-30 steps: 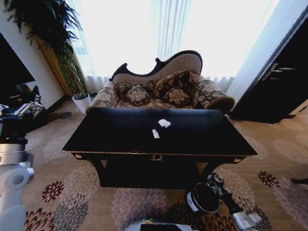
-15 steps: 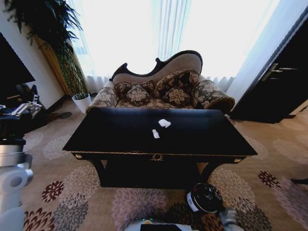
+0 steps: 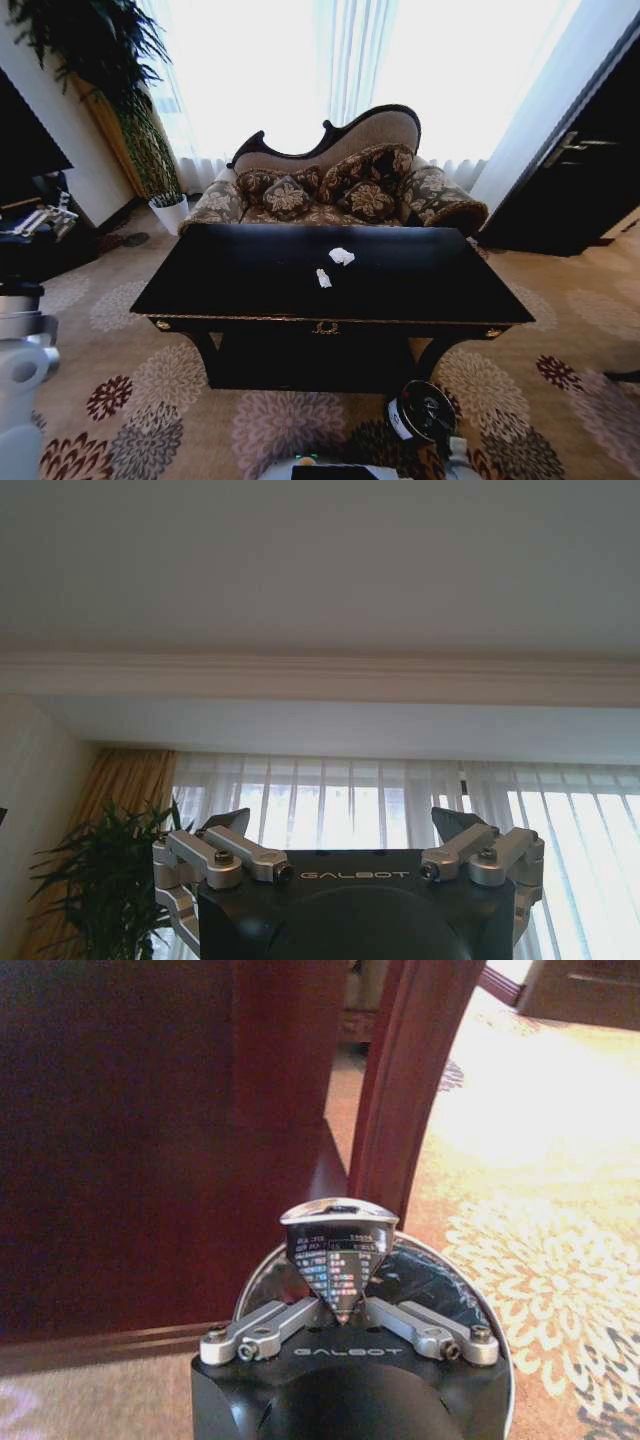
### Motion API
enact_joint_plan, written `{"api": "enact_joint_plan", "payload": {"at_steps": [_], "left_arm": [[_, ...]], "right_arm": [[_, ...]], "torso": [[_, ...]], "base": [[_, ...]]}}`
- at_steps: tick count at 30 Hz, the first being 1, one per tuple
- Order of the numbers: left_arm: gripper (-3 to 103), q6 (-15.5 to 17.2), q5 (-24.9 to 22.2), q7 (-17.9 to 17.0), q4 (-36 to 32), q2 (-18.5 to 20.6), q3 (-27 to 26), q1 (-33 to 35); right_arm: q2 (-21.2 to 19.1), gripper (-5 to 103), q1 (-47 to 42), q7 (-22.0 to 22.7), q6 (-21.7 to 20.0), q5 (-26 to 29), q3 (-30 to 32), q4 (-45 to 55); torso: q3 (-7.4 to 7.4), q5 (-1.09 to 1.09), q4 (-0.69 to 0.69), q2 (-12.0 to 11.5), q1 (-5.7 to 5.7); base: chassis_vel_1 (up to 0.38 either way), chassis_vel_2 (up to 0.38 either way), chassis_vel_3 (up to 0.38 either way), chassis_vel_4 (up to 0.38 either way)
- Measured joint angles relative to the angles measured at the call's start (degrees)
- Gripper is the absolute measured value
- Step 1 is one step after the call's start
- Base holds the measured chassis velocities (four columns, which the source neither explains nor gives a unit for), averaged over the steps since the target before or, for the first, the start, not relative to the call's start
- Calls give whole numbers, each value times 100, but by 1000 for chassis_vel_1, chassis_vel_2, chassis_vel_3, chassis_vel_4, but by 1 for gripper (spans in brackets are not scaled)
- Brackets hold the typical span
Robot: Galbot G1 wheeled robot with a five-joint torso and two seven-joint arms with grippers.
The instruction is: Move to the front of the table and place the trash on the table into the trash bin.
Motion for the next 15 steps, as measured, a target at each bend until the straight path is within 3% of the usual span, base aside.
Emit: {"api": "enact_joint_plan", "payload": {"at_steps": [15], "left_arm": [[100,-76,210,6,351,12,344,-215]], "right_arm": [[-147,0,740,158,-76,-239,-182,-686]], "torso": [[0,1,0,0,0]], "base": [[0,0,0,0]]}}
